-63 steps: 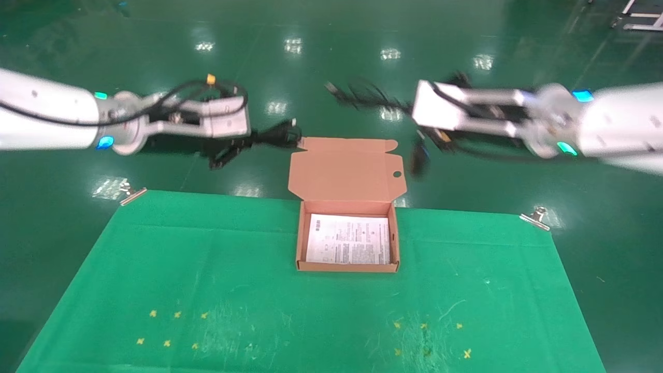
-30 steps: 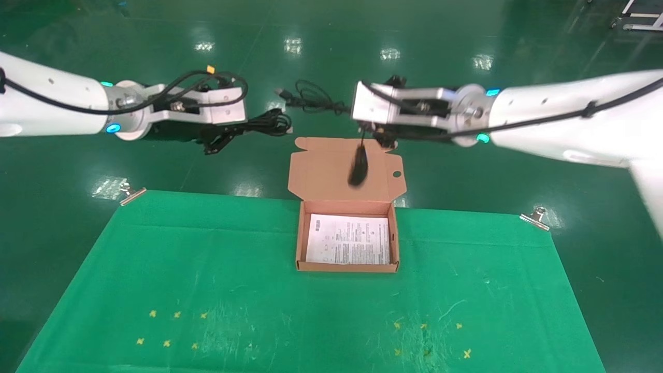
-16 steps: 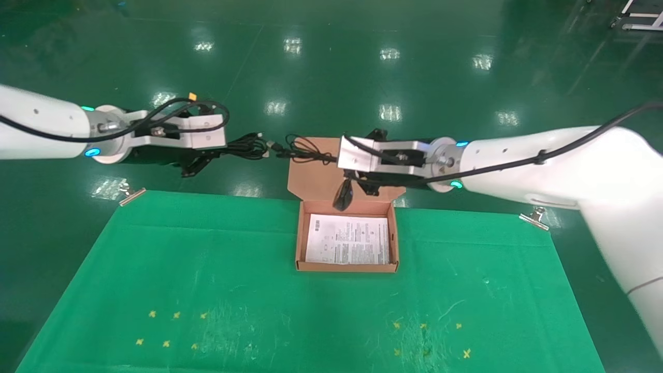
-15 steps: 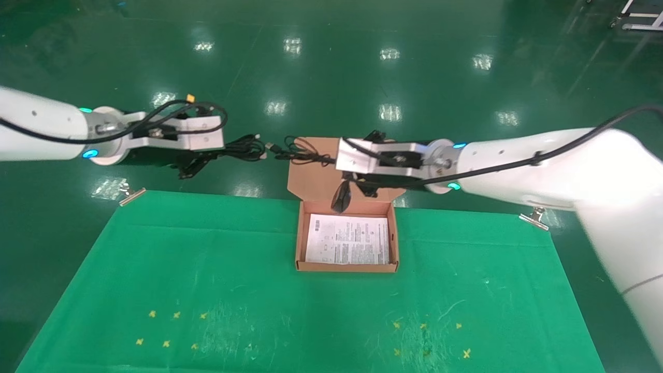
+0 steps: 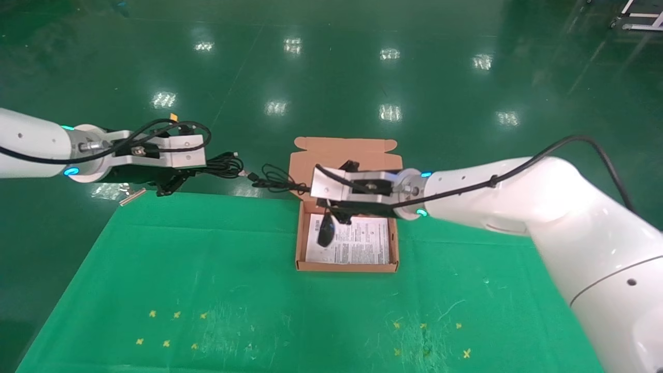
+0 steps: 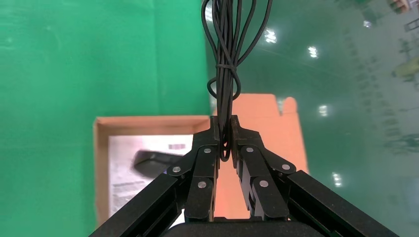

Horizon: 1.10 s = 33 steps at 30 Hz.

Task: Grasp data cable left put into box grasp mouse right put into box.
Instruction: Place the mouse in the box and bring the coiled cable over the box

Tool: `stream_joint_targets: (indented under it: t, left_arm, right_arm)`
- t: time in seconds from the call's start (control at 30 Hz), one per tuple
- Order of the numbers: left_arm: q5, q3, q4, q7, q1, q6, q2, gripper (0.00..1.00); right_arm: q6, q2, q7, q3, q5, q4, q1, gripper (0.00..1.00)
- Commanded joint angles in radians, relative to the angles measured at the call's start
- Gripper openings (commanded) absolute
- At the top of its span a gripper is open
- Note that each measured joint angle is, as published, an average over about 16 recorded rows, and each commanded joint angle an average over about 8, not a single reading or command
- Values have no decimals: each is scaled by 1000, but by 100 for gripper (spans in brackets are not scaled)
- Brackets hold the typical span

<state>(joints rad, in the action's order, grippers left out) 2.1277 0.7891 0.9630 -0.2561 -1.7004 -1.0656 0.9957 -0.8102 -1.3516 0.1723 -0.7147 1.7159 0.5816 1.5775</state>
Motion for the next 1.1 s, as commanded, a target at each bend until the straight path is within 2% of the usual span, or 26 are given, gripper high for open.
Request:
stream_joint_targets:
  t: [0.03, 0.3, 0.33, 0.37, 0.57, 0.6, 0.63, 0.87, 1.1]
  left_arm:
    - [5, 1, 11, -10, 3, -2, -3, 0]
    - [11, 1, 26, -23, 7, -4, -6, 0]
    - [11, 1, 27, -24, 7, -4, -7, 0]
    - [11, 1, 28, -24, 7, -4, -7, 0]
    - [13, 2, 31, -26, 9, -5, -8, 0]
    - [12, 2, 32, -26, 9, -5, -7, 0]
    - [12, 2, 33, -26, 10, -5, -7, 0]
    - [2, 6, 35, -17, 26, 9, 18, 0]
    - [-22, 13, -5, 16, 61, 70, 99, 0]
  right_arm:
    - [5, -4, 6, -9, -19, -9, -8, 0]
    - [73, -3, -62, -39, -77, -135, -30, 0]
    - [79, -4, -69, -45, -79, -150, -29, 4]
    - [82, -4, -75, -50, -80, -161, -28, 13]
    - [90, -4, -86, -77, -78, -200, -21, 88]
    - [90, -3, -87, -79, -79, -202, -21, 97]
    - [90, -2, -87, -81, -80, -203, -21, 100]
    - [84, 16, -100, -96, -83, -182, -26, 100]
    - [66, 61, -113, -97, -88, -149, -22, 100]
